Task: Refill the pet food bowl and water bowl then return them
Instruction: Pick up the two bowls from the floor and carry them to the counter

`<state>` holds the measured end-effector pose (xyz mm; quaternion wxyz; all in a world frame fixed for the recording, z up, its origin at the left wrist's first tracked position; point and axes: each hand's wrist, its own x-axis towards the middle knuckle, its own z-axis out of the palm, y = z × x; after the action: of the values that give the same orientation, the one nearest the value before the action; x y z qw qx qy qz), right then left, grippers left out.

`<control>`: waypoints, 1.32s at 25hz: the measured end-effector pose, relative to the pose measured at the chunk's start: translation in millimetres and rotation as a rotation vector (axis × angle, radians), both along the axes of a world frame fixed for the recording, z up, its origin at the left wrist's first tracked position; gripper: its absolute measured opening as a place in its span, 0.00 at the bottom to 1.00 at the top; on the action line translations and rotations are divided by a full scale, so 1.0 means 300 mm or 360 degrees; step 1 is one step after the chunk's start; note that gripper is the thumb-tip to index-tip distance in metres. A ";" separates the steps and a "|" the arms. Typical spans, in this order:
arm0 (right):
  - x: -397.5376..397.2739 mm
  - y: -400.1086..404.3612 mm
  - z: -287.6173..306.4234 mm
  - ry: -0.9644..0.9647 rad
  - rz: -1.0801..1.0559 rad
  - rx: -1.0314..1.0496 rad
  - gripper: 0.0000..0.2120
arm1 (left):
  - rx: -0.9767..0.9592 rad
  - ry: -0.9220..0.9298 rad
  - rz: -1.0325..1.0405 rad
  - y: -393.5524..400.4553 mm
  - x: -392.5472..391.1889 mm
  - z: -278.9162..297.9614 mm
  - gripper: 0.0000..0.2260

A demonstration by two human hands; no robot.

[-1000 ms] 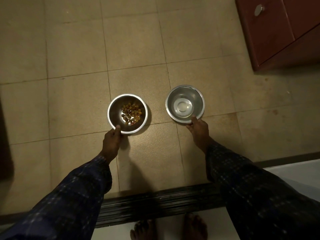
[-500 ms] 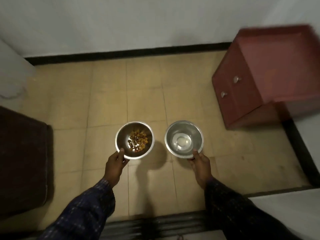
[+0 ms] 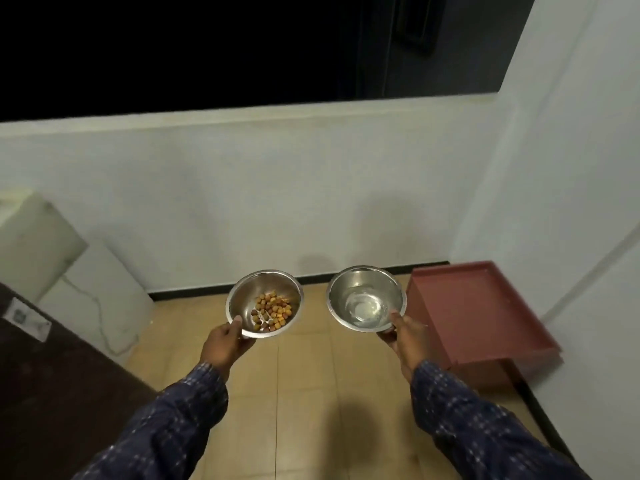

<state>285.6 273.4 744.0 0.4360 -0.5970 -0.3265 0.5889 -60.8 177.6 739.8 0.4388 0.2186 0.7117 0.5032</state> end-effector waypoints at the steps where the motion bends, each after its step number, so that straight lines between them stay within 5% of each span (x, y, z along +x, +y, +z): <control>1: 0.003 0.002 0.139 0.0013 -0.0010 0.0029 0.13 | 0.0033 -0.0011 0.0010 -0.001 0.003 0.125 0.18; 6: 0.040 -0.063 0.727 0.0057 -0.0122 0.0251 0.12 | 0.0240 -0.0115 0.0007 -0.050 0.025 0.660 0.18; 13: 0.083 -0.375 1.168 0.0107 -0.0251 0.0353 0.07 | 0.0220 -0.0138 -0.0204 -0.236 0.020 1.143 0.15; 22: 0.180 -0.990 1.327 0.0147 -0.0497 0.0421 0.07 | 0.0198 -0.0170 -0.0577 -0.620 0.063 1.354 0.15; 33: 0.466 -1.728 1.384 0.0090 -0.0796 0.0451 0.11 | 0.0181 -0.0170 -0.1154 -0.967 0.450 1.449 0.12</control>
<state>425.4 -245.0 1159.1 0.6557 -0.5755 -0.2360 0.4279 74.1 -112.4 1174.5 0.6122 0.4541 0.5351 0.3643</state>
